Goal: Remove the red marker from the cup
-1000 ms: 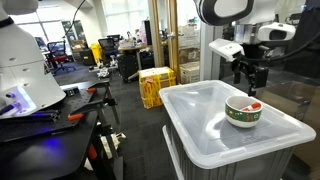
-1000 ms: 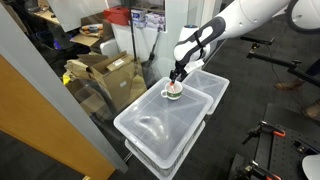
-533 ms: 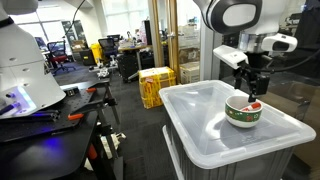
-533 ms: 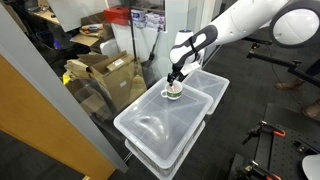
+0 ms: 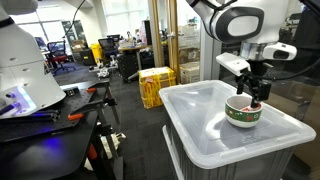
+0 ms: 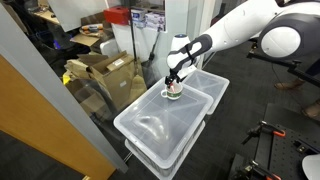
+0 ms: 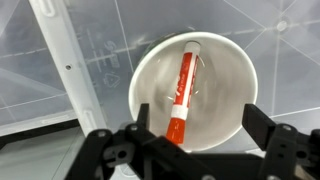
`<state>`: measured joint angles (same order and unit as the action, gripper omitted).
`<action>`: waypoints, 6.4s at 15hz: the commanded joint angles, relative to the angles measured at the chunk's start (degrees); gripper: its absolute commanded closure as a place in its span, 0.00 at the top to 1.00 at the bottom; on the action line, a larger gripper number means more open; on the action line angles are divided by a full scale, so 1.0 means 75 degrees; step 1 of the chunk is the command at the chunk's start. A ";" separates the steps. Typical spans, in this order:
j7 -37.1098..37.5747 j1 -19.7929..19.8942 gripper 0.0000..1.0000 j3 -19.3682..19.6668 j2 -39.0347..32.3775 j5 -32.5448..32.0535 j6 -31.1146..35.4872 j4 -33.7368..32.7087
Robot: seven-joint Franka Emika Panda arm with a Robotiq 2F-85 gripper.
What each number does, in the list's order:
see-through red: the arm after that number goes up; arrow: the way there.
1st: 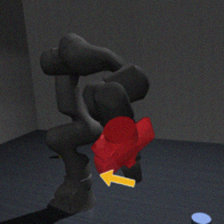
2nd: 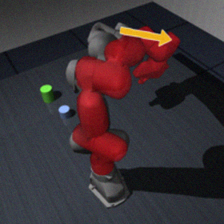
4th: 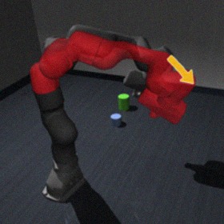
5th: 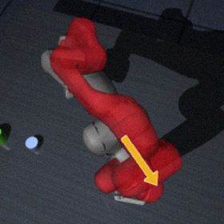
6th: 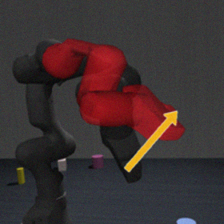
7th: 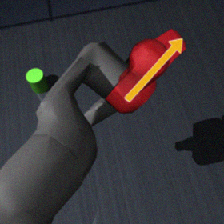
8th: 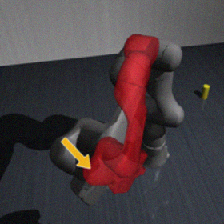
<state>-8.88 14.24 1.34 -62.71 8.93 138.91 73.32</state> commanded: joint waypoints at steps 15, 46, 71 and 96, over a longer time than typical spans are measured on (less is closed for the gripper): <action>0.0882 -0.0186 0.60 0.0230 -0.1318 -0.0405 -0.1050 -0.2156; 0.2663 -0.2364 0.05 0.1928 0.1589 -0.1262 0.2659 0.3042; 0.1789 -0.3937 0.05 0.2609 0.3529 -0.2598 0.4137 0.5576; -0.1628 -0.2248 0.05 -0.0354 0.1244 -0.2931 -0.2321 0.0878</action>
<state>-18.65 -3.15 -0.31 -49.59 -12.35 126.53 86.82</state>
